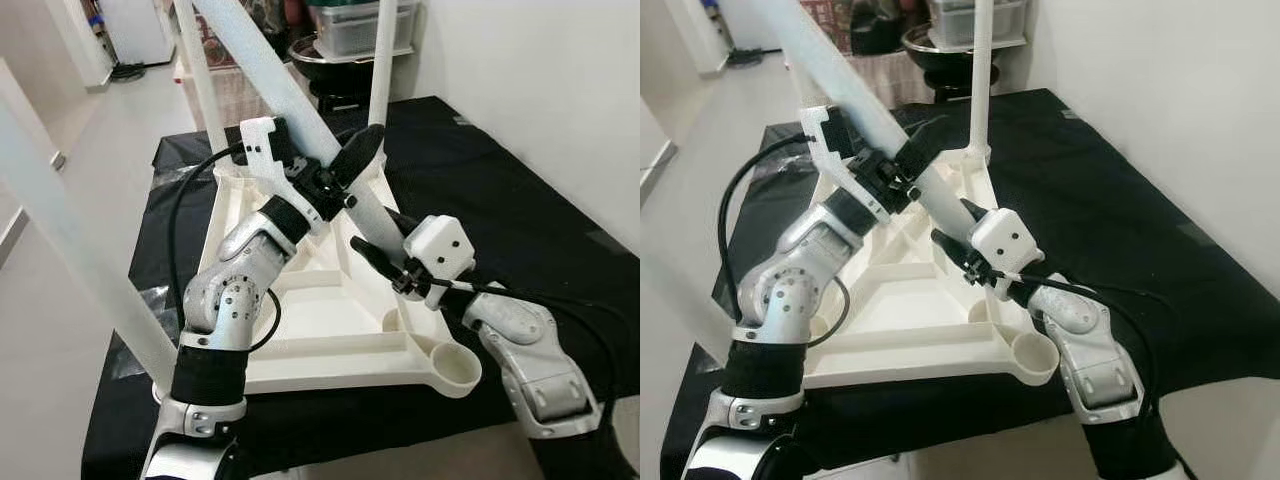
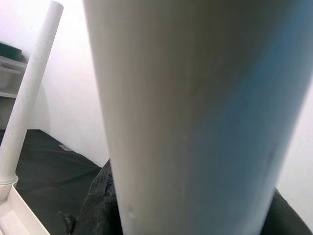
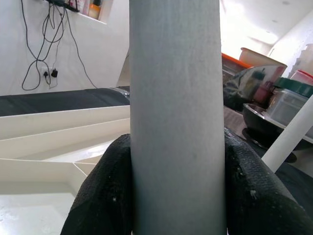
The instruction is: Building children table
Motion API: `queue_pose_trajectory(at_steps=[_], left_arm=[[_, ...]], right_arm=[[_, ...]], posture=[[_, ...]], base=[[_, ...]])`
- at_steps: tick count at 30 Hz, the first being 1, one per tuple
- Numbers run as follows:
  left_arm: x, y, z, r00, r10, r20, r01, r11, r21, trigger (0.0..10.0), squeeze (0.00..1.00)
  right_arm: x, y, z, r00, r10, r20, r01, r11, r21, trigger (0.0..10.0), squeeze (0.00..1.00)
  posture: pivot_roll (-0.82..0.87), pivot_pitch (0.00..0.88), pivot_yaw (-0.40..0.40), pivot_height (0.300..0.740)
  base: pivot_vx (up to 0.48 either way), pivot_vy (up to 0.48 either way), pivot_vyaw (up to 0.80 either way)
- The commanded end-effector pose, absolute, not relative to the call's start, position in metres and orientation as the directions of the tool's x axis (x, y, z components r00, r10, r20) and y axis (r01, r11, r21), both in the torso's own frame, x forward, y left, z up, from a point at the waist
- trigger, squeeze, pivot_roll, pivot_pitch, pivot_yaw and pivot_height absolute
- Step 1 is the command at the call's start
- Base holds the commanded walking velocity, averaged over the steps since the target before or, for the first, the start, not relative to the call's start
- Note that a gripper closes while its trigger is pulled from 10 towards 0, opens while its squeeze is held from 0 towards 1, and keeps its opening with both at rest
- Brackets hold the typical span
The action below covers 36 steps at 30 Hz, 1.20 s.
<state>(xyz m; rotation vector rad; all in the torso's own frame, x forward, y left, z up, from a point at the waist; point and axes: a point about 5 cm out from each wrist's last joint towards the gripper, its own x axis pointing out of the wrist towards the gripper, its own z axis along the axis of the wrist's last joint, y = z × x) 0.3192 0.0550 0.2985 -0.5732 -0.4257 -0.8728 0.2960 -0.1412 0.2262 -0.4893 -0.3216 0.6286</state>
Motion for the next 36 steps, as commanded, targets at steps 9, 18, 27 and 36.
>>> queue_pose_trajectory(at_steps=[9,18,27,36], left_arm=[[0.297,0.039,0.308,0.316,-0.759,0.569,0.944,0.312,-0.107,0.0,0.0],[0.278,0.023,0.307,0.036,-0.891,0.453,0.99,0.095,0.108,0.0,0.0],[0.274,0.019,0.318,-0.027,-0.875,0.484,0.989,0.048,0.143,0.0,0.0],[0.267,0.02,0.32,-0.122,-0.868,0.48,0.983,-0.04,0.179,0.0,0.0]], right_arm=[[0.296,-0.129,0.221,0.684,0.726,0.071,-0.618,0.628,-0.472,10.0,1.0],[0.299,-0.123,0.222,0.641,0.767,-0.011,-0.676,0.558,-0.482,10.0,0.0],[0.304,-0.115,0.216,0.677,0.736,-0.012,-0.681,0.62,-0.389,10.0,0.0],[0.301,-0.106,0.211,0.653,0.757,-0.012,-0.726,0.622,-0.295,0.0,0.0]], posture=[[-0.13,0.077,0.067,0.74],[-0.13,0.075,0.057,0.74],[-0.14,0.078,0.056,0.74],[-0.14,0.074,0.052,0.74]], base=[[0.0,0.0,0.0],[0.0,0.0,0.0],[0.0,0.0,0.0],[0.0,0.0,0.0]])
